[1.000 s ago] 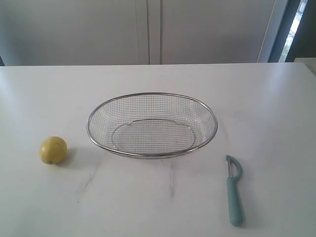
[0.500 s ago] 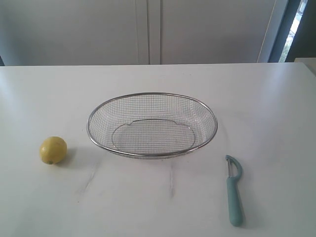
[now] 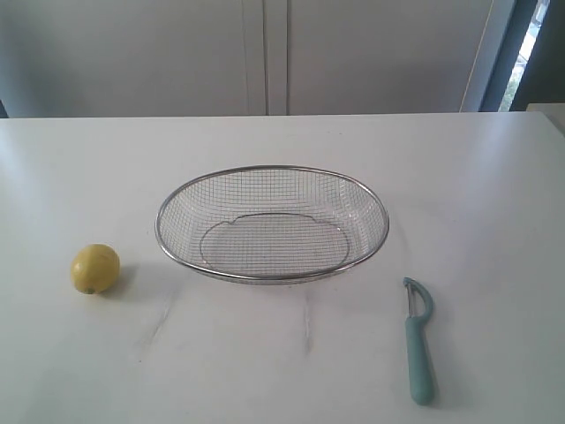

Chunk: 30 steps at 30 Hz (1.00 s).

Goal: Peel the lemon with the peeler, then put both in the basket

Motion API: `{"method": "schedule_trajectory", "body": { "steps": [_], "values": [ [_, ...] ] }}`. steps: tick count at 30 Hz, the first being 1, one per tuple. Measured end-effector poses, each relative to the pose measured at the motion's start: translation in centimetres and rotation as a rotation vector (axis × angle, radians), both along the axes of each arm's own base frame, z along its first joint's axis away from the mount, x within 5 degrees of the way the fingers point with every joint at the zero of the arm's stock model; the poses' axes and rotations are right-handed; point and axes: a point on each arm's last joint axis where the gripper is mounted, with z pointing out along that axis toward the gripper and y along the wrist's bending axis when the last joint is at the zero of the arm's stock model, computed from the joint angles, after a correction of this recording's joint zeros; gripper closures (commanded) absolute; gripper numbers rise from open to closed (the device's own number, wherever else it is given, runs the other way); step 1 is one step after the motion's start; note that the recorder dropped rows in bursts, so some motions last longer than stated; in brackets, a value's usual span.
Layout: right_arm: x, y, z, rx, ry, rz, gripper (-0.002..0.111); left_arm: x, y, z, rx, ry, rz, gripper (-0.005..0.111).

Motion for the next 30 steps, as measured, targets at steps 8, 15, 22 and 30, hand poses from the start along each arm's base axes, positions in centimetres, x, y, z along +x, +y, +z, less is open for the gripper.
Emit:
{"method": "schedule_trajectory", "body": {
  "steps": [8, 15, 22, 30],
  "values": [
    [-0.1, 0.4, 1.0, 0.056, 0.122, 0.07, 0.108, 0.0, 0.0, 0.0, 0.0, 0.0, 0.0, 0.107],
    [1.9, 0.9, 2.1, -0.028, 0.315, 0.083, 0.108, 0.0, 0.0, 0.0, 0.0, 0.0, 0.0, 0.107],
    [5.9, 1.7, 2.1, -0.078, 0.653, 0.144, 0.108, 0.0, 0.0, 0.0, 0.0, 0.0, 0.0, 0.107],
    [9.4, 2.7, 3.4, -0.191, 0.959, 0.242, 0.108, 0.0, 0.0, 0.0, 0.0, 0.0, 0.0, 0.107]
  ]
}}
